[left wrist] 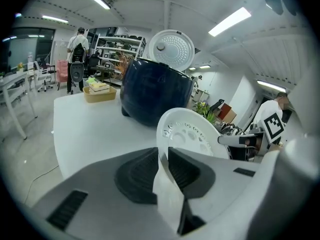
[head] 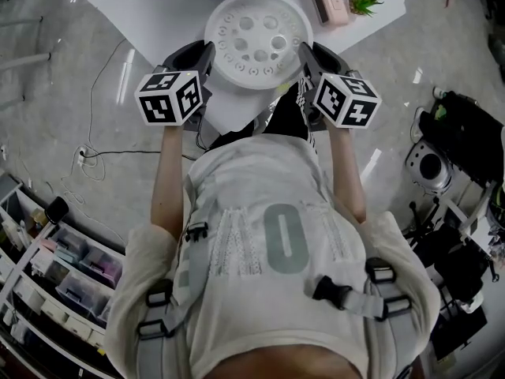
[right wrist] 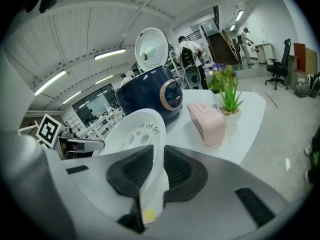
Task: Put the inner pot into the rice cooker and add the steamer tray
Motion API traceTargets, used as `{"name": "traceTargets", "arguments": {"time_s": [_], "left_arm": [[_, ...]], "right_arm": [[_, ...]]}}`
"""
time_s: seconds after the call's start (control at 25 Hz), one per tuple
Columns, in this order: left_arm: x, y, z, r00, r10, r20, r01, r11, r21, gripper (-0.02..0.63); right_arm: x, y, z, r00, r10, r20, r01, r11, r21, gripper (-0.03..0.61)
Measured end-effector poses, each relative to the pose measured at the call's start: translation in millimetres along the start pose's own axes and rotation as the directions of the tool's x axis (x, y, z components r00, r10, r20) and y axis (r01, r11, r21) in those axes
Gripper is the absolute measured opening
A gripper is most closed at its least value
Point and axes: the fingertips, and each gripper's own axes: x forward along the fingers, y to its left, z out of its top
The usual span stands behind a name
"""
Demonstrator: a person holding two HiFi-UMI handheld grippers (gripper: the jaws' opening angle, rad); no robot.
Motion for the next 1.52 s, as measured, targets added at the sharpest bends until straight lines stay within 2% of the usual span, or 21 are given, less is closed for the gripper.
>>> {"name": "traceTargets", "arguments": {"time_s": [0.36, 0.6, 0.8, 0.96, 1.12, 1.32, 1.44, 1.52], "left_arm": [[-40.9, 24.0, 25.2, 0.990, 0.075, 0.121, -0.068, 0.996, -0.057, 0.072], [-68.8, 33.9, 56.9, 0.972, 0.114, 0.205, -0.108, 0.993, -0.039, 0.071], [-94.3, 29.1, 95.8, 0.939, 0.129, 0.318, -0.127, 0.992, -0.027, 0.067], [-105.1, 21.9, 136.9, 0.909, 0.131, 0.396, -0.150, 0.989, 0.018, 0.066], [-112.2, 18.2, 185.7, 0.877, 0.124, 0.464, -0.177, 0.981, 0.073, 0.064], [-108.1, 1.5, 266.9, 0.834, 0.092, 0.543, -0.192, 0.973, 0.130, 0.061], [-101.0, -0.8, 283.8, 0.818, 0.074, 0.570, -0.199, 0.967, 0.160, 0.060], [-93.8, -3.7, 294.6, 0.815, 0.065, 0.575, -0.202, 0.963, 0.178, 0.060]], "right_arm": [[8.2, 49.4, 43.6, 0.994, 0.096, 0.044, -0.090, 0.988, -0.126, 0.071], [8.3, 80.1, 74.5, 0.987, 0.152, 0.058, -0.140, 0.974, -0.180, 0.069], [-0.5, 99.9, 114.4, 0.972, 0.218, 0.087, -0.191, 0.951, -0.242, 0.064], [-5.3, 106.7, 153.6, 0.957, 0.251, 0.144, -0.201, 0.934, -0.296, 0.062], [-5.6, 113.1, 195.9, 0.943, 0.259, 0.208, -0.180, 0.924, -0.338, 0.061], [-11.6, 107.2, 269.1, 0.921, 0.255, 0.293, -0.131, 0.914, -0.384, 0.061], [-9.4, 101.2, 280.1, 0.915, 0.239, 0.326, -0.097, 0.913, -0.397, 0.063], [-6.9, 94.0, 286.0, 0.917, 0.222, 0.333, -0.077, 0.915, -0.397, 0.064]]}}
